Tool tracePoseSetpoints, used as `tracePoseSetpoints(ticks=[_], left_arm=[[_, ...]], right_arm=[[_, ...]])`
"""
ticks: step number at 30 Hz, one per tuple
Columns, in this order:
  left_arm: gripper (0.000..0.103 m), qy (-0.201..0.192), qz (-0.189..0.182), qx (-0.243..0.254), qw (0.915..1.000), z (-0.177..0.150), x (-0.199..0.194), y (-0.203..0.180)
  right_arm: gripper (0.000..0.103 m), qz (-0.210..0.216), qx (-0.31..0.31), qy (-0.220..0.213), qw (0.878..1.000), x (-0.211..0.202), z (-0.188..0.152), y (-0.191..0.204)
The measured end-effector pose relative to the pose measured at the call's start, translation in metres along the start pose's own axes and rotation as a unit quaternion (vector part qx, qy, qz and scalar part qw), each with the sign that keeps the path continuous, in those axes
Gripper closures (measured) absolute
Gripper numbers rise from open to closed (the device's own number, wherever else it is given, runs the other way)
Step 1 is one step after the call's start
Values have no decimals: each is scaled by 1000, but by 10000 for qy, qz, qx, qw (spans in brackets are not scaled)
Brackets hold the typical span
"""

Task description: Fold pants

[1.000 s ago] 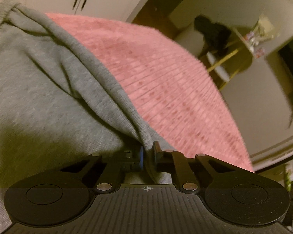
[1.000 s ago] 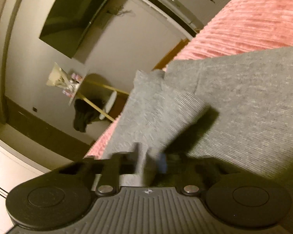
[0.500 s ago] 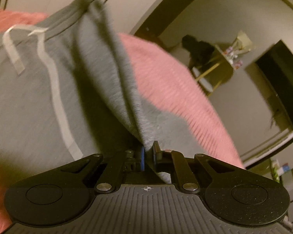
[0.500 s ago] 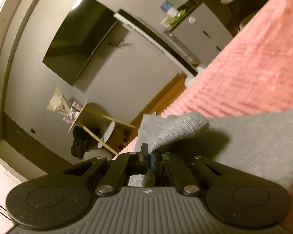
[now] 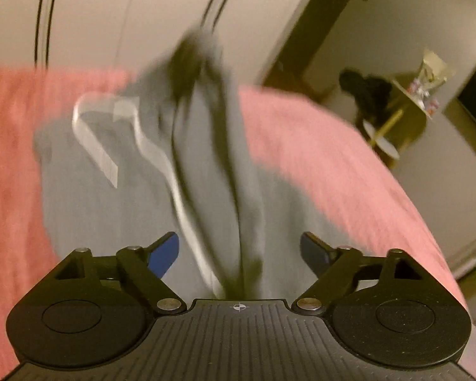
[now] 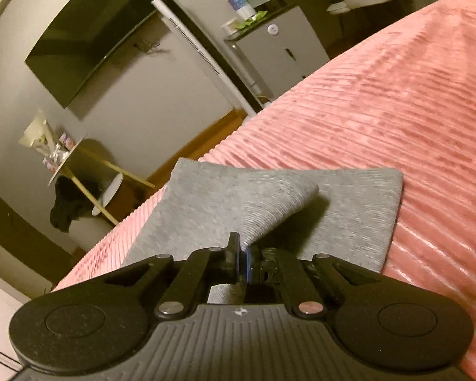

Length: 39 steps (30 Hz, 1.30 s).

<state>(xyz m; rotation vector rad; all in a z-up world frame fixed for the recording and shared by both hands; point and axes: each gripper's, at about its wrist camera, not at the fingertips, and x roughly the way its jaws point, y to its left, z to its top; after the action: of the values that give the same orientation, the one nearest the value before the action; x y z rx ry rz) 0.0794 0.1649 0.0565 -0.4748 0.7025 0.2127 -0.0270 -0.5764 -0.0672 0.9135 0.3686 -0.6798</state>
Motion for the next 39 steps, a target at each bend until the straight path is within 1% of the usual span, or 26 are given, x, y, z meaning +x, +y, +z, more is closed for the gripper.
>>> tracePoseSetpoints(ticks=[1, 2, 4, 5, 8, 9, 10, 11, 12, 13, 15, 18, 19, 21, 23, 25, 26, 29, 31, 32, 33, 34, 35, 36, 37, 39], left_arm=[[13, -73, 179, 107, 9998, 13, 8, -6], [13, -90, 336, 115, 9993, 22, 14, -7], [13, -4, 400, 163, 9991, 38, 32, -19], [13, 50, 531, 196, 9984, 45, 43, -24], [13, 117, 1022, 272, 9943, 59, 67, -28], [16, 164, 1125, 283, 9931, 60, 74, -29], [30, 259, 1167, 279, 9924, 60, 78, -26], [45, 350, 1094, 234, 9931, 58, 79, -20], [70, 455, 906, 125, 9948, 57, 79, -15], [88, 509, 748, -38, 9959, 57, 78, -9], [92, 363, 557, -264, 9974, 51, 65, 1], [94, -115, 317, -413, 9986, 43, 31, 19], [94, -221, 268, -513, 9981, 40, 19, 24], [94, -330, 145, -874, 9955, 34, -5, 46], [94, -340, -73, -1252, 9915, 22, -25, 72], [94, -294, -224, -1494, 9881, 10, -32, 93], [94, -249, -239, -1599, 9865, 1, -33, 104], [94, 11, -62, -1782, 9840, -24, -25, 124], [92, 31, -16, -1887, 9820, -30, -18, 129], [92, -5, -74, -1930, 9812, -30, -16, 128], [89, -35, -98, -1952, 9807, -31, -16, 129], [83, -55, -107, -1958, 9806, -28, -14, 127], [80, -76, -139, -1968, 9803, -25, -12, 125], [71, -76, -177, -1988, 9798, -23, -10, 124], [66, -63, -231, -2032, 9789, -20, -7, 123], [65, -55, -322, -2159, 9759, -17, 0, 123]], right_arm=[[96, 20, -26, 6, 10000, 1, -1, 0], [95, 41, -58, 41, 10000, 3, -1, 0], [95, 103, -68, 156, 9998, 9, -5, 0], [95, 130, -56, 209, 9997, 11, -6, -1], [95, 137, -14, 332, 9994, 18, -8, -3], [95, 156, 19, 358, 9992, 20, -7, -5], [95, 183, 69, 391, 9990, 22, -6, -6], [94, 216, 118, 413, 9988, 23, -6, -8], [94, 250, 146, 440, 9986, 25, -5, -8], [92, 286, 173, 479, 9983, 26, -5, -9], [89, 378, 257, 515, 9976, 28, -4, -12], [89, 469, 327, 545, 9969, 30, -3, -11], [89, 490, 319, 544, 9968, 30, -3, -10], [89, 548, 352, 524, 9965, 29, -2, -10], [89, 628, 452, 497, 9958, 27, -2, -11], [90, 701, 521, 474, 9951, 26, -1, -12], [90, 722, 525, 453, 9950, 26, -2, -12], [92, 734, 563, 410, 9949, 24, -3, -14], [92, 734, 574, 409, 9948, 24, -4, -17], [91, 736, 562, 426, 9948, 24, -5, -17], [90, 757, 552, 467, 9945, 25, -6, -18], [90, 759, 569, 498, 9942, 25, -7, -21], [88, 779, 593, 559, 9936, 25, -8, -22], [86, 827, 612, 660, 9925, 27, -9, -24], [83, 880, 633, 761, 9912, 27, -10, -25], [81, 941, 620, 879, 9897, 23, -11, -25]])
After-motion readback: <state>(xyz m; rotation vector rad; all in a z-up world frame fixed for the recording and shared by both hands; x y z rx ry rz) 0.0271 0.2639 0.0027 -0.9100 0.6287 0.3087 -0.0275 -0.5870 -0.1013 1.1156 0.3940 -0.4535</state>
